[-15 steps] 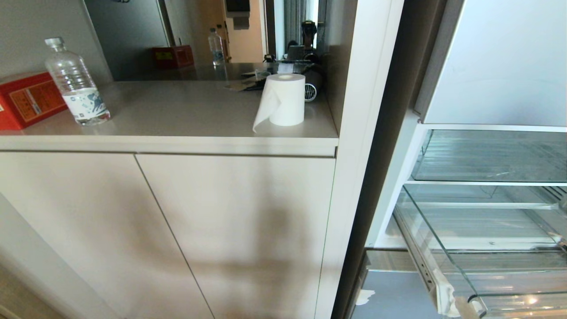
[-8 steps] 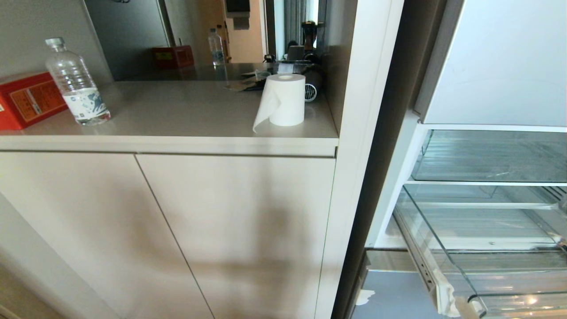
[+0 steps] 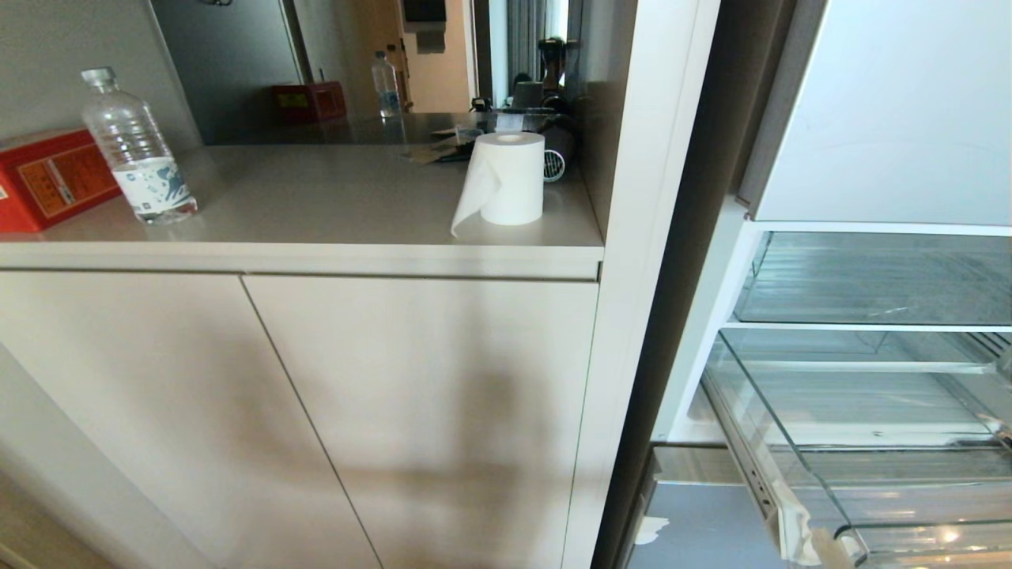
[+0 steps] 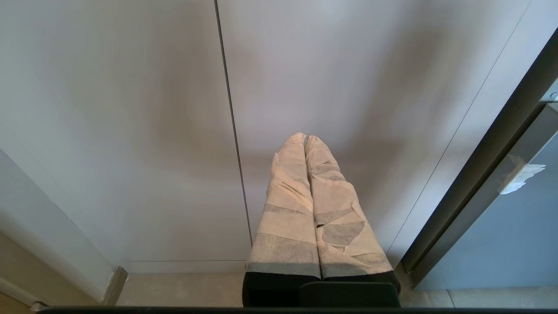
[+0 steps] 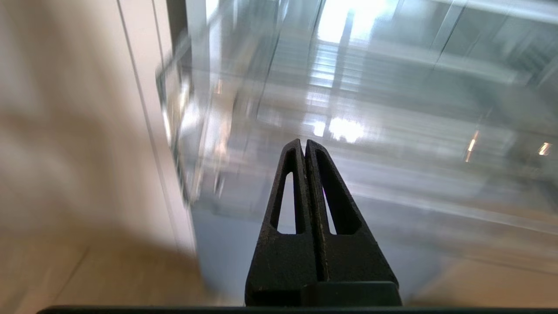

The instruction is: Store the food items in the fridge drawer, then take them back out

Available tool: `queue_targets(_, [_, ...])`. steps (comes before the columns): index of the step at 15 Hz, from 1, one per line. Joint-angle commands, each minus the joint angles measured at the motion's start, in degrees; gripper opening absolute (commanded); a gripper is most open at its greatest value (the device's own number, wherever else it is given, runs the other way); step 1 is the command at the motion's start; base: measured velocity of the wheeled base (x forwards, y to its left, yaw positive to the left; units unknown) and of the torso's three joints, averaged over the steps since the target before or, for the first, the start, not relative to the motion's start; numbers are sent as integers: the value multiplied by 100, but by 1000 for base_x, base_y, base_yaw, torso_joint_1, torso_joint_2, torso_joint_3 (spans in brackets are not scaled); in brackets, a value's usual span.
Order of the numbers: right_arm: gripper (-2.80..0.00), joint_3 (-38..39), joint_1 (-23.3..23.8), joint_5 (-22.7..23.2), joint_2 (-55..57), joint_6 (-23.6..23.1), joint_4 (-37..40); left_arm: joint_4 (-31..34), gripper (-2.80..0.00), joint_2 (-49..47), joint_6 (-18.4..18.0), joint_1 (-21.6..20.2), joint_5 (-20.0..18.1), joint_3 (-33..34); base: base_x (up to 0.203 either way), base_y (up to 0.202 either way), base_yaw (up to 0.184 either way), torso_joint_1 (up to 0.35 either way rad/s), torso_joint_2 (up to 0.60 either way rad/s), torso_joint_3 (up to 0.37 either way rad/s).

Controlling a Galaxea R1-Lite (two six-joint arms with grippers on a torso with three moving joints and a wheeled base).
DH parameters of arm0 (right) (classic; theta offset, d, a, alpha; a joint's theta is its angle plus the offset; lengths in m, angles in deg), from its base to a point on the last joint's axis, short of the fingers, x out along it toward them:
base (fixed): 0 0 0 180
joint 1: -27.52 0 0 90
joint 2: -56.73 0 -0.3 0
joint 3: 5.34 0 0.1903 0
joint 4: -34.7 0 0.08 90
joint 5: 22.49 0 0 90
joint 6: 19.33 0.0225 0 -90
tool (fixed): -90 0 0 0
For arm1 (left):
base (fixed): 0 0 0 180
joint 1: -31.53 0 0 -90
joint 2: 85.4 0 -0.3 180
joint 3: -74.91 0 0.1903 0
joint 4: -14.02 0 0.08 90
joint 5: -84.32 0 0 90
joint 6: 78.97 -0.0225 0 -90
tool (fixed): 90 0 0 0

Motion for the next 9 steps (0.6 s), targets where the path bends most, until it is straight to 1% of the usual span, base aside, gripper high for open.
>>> queue_targets(1, [-280, 126, 5, -44, -172, 22, 35, 0, -280, 2, 4, 0, 2, 0, 0, 0, 0, 0, 0, 0])
queue_targets(7, [-280, 126, 5, -123, -172, 49, 35, 0, -280, 2, 4, 0, 2, 0, 0, 0, 0, 0, 0, 0])
queue_targets(9, [-280, 126, 5, -123, -172, 46, 35, 0, -280, 2, 4, 0, 2, 0, -2, 3, -119, 0, 4, 3])
